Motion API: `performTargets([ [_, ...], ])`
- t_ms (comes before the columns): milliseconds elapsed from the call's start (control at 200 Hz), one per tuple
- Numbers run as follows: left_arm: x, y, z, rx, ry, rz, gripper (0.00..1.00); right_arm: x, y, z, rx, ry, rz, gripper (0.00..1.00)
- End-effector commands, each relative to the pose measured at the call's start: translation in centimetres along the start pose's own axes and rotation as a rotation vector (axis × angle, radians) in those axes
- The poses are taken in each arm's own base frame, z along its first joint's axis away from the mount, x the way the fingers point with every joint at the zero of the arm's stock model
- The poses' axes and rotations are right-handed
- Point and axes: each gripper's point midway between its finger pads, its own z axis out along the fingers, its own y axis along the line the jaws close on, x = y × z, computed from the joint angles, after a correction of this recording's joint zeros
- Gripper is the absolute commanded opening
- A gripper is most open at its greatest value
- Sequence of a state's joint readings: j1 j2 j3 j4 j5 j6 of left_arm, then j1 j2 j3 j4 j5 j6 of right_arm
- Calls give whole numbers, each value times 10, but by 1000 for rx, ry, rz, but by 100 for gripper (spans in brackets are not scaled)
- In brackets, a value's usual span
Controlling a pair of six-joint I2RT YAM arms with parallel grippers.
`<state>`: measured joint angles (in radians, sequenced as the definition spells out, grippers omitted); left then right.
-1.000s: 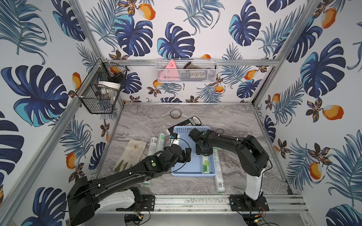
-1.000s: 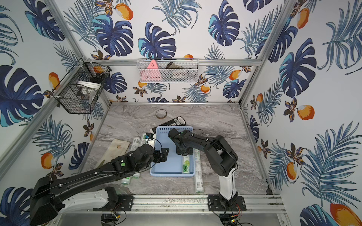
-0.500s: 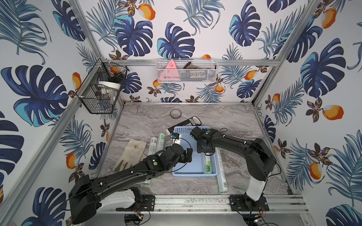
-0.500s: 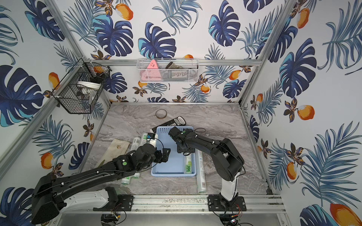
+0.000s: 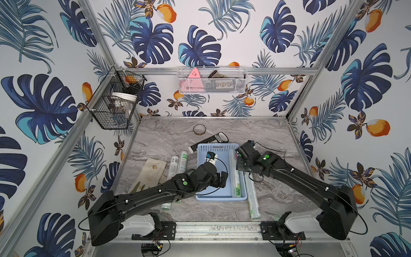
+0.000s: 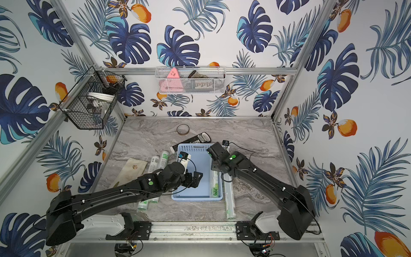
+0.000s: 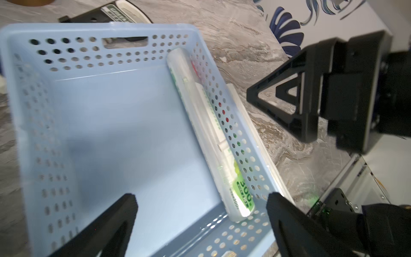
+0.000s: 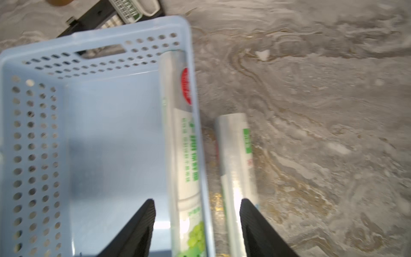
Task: Put the plastic wrap into the basket
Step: Pick up the plastic wrap from the center of the board.
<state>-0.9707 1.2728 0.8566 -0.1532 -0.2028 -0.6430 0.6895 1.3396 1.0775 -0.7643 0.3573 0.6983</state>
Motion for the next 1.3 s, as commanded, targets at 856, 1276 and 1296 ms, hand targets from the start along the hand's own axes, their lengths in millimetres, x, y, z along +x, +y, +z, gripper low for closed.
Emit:
performTargets([
  [856, 33, -86, 41, 110, 95, 167, 99, 82, -67, 43, -160, 348, 166, 66],
  [1276, 35, -88, 40, 118, 104, 172, 99, 93, -60, 60, -160, 454, 137, 71],
  [1296, 35, -88, 40, 120, 104, 173, 99, 94, -61, 61, -152, 456, 140, 71],
])
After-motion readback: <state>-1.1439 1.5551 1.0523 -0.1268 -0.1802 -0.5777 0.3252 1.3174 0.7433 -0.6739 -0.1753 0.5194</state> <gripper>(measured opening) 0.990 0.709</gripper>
